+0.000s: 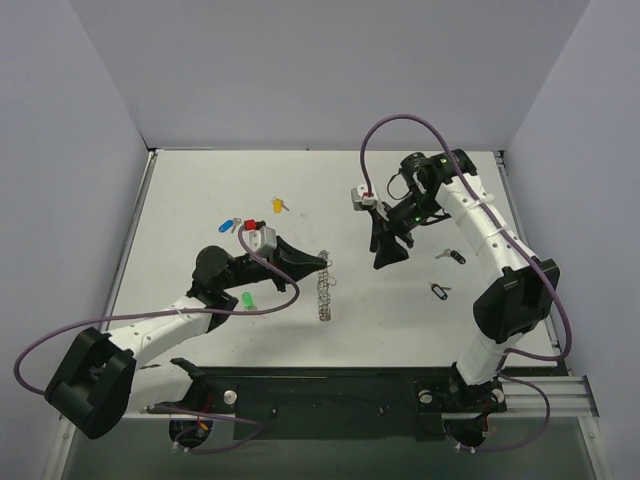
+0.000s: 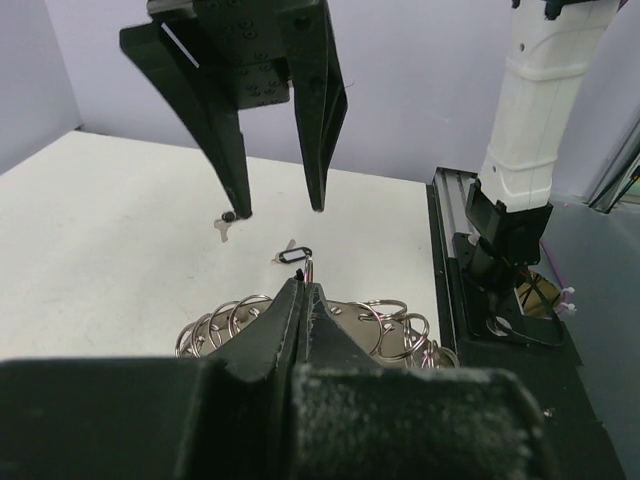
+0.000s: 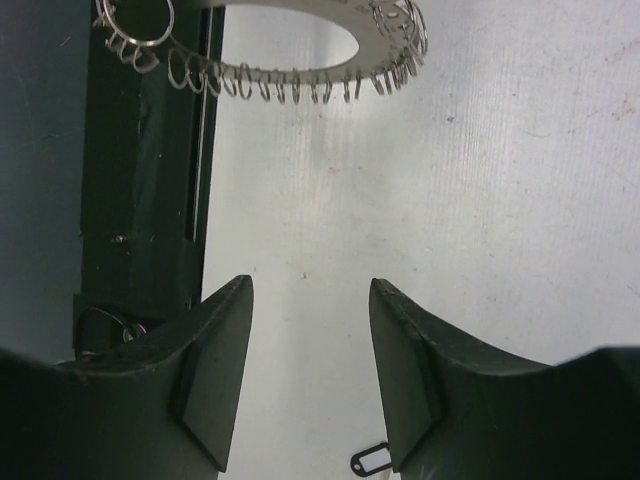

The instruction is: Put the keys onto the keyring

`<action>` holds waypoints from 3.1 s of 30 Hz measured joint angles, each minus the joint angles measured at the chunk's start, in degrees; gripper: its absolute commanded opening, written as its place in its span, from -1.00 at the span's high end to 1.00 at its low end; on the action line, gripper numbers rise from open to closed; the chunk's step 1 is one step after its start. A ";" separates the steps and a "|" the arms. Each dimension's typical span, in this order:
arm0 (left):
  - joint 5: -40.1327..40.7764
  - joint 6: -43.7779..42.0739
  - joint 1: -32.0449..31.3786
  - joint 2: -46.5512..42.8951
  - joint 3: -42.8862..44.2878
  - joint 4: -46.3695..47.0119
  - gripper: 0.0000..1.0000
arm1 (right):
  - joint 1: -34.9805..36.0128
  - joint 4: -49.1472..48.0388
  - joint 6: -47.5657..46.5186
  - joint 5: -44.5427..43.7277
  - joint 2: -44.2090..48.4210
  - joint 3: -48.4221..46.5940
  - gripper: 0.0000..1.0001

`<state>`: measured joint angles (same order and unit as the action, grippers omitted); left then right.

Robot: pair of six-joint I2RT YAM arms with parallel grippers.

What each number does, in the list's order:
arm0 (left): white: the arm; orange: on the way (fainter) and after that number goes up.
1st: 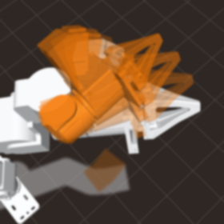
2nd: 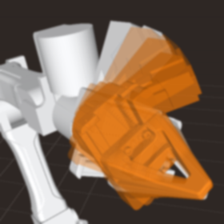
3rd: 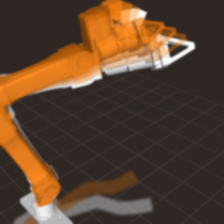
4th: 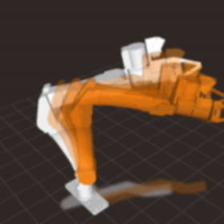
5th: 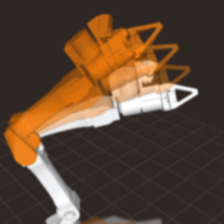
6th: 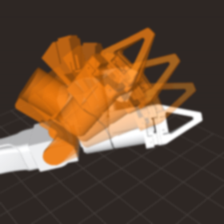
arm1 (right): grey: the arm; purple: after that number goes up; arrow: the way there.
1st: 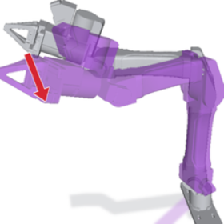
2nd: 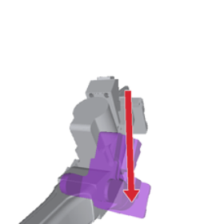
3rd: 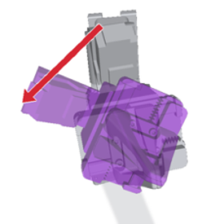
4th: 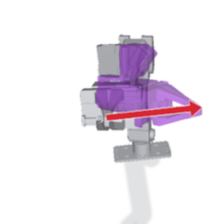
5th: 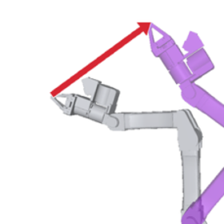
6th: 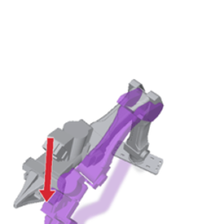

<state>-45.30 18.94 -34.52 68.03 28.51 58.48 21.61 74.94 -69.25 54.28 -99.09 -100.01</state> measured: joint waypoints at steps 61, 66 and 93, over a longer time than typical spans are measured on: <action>7.74 -23.93 5.31 -20.72 3.43 -42.53 1.00 | -8.13 -44.28 44.63 -54.66 5.79 43.04 0.44; 7.72 -23.93 5.31 -20.79 3.43 -42.56 1.00 | -7.04 -44.28 44.85 -56.33 5.42 42.80 0.44; 7.30 -23.93 5.20 -20.81 3.43 -42.53 1.00 | -3.32 -44.48 45.05 -62.55 -0.92 41.57 0.52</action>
<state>-38.00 -4.99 -29.32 47.22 31.94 15.94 18.28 30.46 -24.21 -8.27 -100.01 -58.43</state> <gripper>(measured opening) 0.018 0.244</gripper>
